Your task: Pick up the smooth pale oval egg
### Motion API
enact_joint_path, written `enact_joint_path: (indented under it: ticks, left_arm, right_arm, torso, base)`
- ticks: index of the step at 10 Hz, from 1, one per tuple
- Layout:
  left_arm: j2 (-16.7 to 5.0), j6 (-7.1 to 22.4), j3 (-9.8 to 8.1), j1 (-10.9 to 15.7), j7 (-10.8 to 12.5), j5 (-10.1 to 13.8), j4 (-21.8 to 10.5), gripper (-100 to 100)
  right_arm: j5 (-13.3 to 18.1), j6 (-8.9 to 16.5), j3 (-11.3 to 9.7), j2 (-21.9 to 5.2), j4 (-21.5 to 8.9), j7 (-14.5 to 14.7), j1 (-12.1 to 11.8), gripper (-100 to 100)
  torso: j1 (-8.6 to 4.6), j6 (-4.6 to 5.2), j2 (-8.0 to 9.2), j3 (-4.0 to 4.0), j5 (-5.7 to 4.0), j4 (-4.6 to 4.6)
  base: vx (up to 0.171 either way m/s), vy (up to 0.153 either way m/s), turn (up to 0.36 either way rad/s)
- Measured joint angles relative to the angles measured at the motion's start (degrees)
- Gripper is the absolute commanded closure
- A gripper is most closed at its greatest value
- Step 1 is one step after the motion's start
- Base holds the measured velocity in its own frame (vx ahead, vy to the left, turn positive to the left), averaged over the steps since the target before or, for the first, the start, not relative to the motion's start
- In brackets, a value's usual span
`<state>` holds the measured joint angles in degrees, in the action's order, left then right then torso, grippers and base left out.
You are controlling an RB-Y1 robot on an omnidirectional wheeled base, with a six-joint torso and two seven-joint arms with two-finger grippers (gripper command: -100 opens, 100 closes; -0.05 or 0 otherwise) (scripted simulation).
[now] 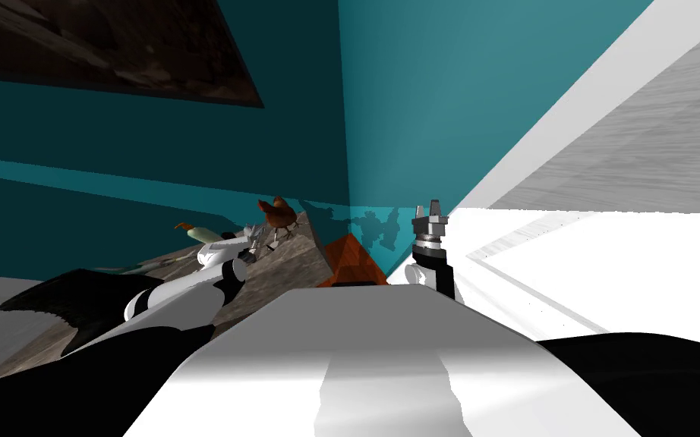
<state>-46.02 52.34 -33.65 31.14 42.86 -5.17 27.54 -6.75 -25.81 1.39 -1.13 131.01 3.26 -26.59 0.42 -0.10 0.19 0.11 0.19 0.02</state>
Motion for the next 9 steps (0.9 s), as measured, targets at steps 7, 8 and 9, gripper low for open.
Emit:
enact_joint_path:
  ticks: [7, 8, 9]
  left_arm:
    - [0.8, 0.7, -0.05, -0.7, -0.4, 0.5, 1.9, 100]
    - [1.1, 0.8, 0.31, -0.5, -1.7, 1.1, 2.5, 100]
    - [1.9, 1.0, 0.87, -0.4, -3.1, 1.7, 3.7, 100]
  right_arm:
    - [0.0, 0.0, 0.0, 0.0, 0.0, 0.0, 0.0, 0]
    - [0.0, 0.0, 0.0, 0.0, 0.0, 0.0, 0.0, 0]
    - [0.0, 0.0, 0.0, 0.0, 0.0, 0.0, 0.0, 0]
  torso:
    - [-0.01, -0.14, -0.42, -0.25, -0.06, -0.11]
    - [-0.11, -0.15, -0.67, -0.38, -0.09, -0.15]
    - [-0.22, -0.1, -0.88, -0.51, -0.1, -0.19]
  base:
    - [0.024, -0.008, 0.092]
    - [0.184, -0.065, 0.476]
    - [0.199, -0.088, 0.464]
